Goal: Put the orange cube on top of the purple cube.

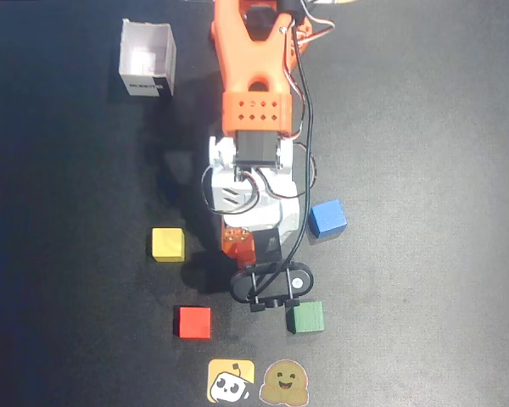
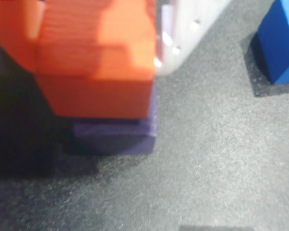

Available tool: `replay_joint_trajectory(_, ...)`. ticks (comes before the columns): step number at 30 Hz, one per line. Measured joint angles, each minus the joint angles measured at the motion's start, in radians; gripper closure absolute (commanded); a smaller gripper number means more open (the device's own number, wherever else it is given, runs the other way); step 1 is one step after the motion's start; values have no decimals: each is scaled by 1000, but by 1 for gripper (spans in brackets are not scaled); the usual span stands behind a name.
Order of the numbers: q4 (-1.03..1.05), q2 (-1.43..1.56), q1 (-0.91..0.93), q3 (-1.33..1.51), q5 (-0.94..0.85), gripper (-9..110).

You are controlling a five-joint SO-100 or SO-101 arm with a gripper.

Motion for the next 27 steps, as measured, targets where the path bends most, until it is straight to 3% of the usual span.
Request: replay_joint_trajectory(27, -35, -28, -17, -2, 25, 93)
